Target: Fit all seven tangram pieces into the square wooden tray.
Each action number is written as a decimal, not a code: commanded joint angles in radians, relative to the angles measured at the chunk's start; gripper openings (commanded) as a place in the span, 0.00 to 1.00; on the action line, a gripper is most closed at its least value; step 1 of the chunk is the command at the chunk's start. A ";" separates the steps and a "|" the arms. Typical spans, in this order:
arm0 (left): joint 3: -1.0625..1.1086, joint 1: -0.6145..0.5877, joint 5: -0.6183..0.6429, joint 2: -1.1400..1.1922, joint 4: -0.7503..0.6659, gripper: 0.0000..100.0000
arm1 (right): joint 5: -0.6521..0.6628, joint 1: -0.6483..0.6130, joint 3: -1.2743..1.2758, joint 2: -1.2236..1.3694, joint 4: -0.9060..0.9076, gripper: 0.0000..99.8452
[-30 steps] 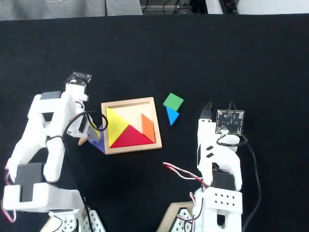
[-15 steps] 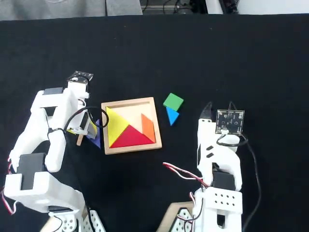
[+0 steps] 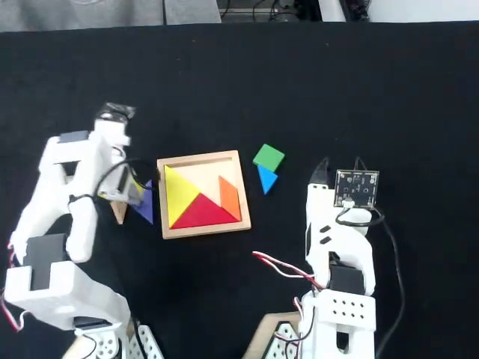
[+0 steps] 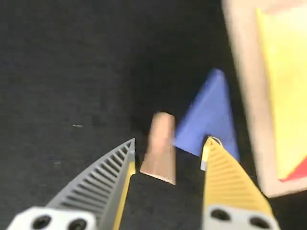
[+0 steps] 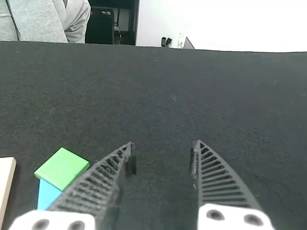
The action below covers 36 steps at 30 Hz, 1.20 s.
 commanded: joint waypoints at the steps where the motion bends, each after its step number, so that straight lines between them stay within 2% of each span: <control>1: -0.070 -0.068 -0.095 -0.005 -0.008 0.22 | -0.002 -0.012 -0.019 -0.004 -0.026 0.20; 11: -0.030 -0.107 -0.152 -0.005 -0.011 0.22 | -0.002 -0.012 -0.019 -0.004 -0.026 0.20; 17: -0.016 -0.102 -0.135 0.002 -0.018 0.22 | -0.002 -0.012 -0.019 -0.004 -0.026 0.20; 23: -0.030 -0.104 -0.112 0.110 -0.063 0.22 | -0.002 -0.012 -0.019 -0.004 -0.026 0.20; 36: -0.038 -0.094 -0.115 0.109 -0.051 0.21 | -0.002 -0.012 -0.021 -0.004 -0.026 0.20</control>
